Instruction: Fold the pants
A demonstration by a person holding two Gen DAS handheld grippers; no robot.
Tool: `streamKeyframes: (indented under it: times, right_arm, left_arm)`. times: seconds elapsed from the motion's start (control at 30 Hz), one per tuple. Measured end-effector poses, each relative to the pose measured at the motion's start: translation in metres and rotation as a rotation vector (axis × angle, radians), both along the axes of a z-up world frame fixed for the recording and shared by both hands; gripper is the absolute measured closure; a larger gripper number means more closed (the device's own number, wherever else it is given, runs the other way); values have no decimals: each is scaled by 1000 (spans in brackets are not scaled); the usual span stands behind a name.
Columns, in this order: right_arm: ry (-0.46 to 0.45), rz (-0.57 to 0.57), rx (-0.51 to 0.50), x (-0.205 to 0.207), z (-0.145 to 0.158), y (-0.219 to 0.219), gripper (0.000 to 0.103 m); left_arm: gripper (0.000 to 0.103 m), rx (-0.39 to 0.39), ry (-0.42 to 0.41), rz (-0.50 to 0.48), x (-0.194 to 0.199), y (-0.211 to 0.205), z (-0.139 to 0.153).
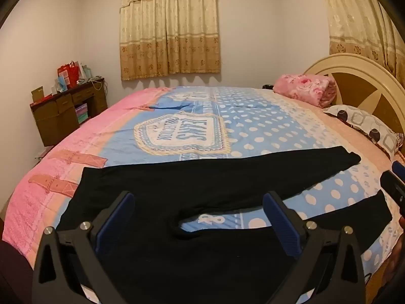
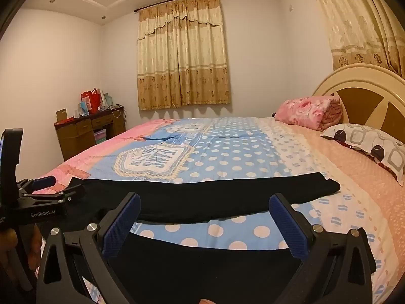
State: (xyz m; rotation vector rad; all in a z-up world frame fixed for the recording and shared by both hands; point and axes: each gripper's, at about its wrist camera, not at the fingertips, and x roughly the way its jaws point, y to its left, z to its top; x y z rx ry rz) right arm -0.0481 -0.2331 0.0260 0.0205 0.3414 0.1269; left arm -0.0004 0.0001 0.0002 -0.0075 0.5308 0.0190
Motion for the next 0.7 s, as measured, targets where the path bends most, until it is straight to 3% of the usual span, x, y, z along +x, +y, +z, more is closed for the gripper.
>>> streamKeyframes:
  times: [0.17,0.7]
  right_arm:
    - [0,0,8,0,-1,-1,1]
    - [3,0,8,-1,0,-1,1]
  left_arm:
    - [0,37,-2,-10,-1,-4,1]
    - [0,23,-5,-5,0,2,5]
